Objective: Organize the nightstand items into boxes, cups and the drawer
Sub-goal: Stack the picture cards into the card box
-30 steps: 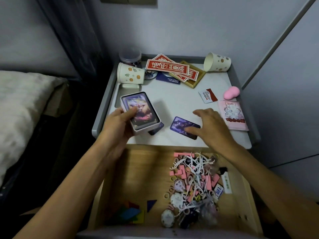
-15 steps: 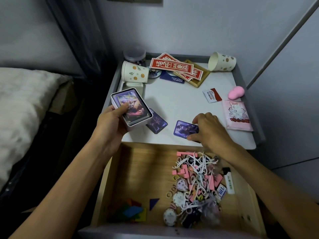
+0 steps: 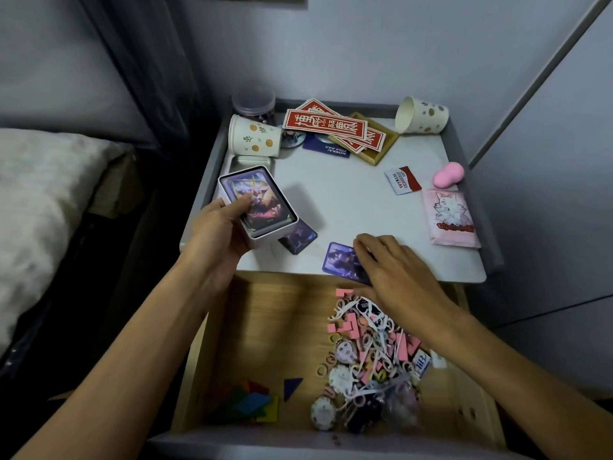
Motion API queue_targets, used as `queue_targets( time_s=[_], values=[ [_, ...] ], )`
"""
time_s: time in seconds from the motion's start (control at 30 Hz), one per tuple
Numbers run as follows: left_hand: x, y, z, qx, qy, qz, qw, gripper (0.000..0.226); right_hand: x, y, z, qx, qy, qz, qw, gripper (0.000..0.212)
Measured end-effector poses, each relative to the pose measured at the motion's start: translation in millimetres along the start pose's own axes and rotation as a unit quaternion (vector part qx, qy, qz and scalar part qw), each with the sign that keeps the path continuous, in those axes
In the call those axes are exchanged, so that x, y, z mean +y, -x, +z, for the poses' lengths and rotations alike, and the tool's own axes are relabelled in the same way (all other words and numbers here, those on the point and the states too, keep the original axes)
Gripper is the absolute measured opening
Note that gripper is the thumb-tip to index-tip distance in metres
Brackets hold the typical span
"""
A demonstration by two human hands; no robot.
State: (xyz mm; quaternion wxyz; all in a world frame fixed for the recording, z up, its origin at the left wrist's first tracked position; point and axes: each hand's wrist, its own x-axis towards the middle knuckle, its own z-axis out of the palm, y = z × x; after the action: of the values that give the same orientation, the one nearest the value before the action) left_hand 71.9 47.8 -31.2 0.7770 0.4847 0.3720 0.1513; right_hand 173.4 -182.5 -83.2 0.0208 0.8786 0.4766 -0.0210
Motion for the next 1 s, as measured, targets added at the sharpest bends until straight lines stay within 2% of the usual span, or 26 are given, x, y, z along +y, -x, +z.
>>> queue_targets(
  time_s=[0.13,0.2,0.33,0.53,0.67,0.8,1.0],
  values=[
    [-1,1,-1,0.003,0.005,-0.004,1.0,0.033,0,0,-1,0.03,0.011,-0.027,0.999,0.04],
    [2,-1,-5,0.008,0.004,0.003,1.0,0.031,-1,0,-7,0.056,-0.038,-0.026,0.997,0.032],
    [10,-5,-15,0.02,0.028,0.022,0.999,0.028,-11,-13,-19,0.096,-0.165,0.023,0.981,0.052],
    [21,-12,-35,0.036,0.096,0.035,0.994,0.034,-50,-71,-19,0.074,-0.095,0.009,0.993,0.06],
    [29,-14,-38,0.031,0.141,0.035,0.989,0.035,-72,-101,-13,0.016,-0.124,0.102,0.987,0.061],
    [34,-16,-43,0.031,0.153,0.034,0.987,0.032,-81,-106,-14,-0.024,-0.106,0.142,0.984,0.064],
    [30,-15,-46,0.029,0.138,0.029,0.99,0.034,-81,-128,-35,-0.108,-0.13,0.193,0.966,0.079]
  ],
)
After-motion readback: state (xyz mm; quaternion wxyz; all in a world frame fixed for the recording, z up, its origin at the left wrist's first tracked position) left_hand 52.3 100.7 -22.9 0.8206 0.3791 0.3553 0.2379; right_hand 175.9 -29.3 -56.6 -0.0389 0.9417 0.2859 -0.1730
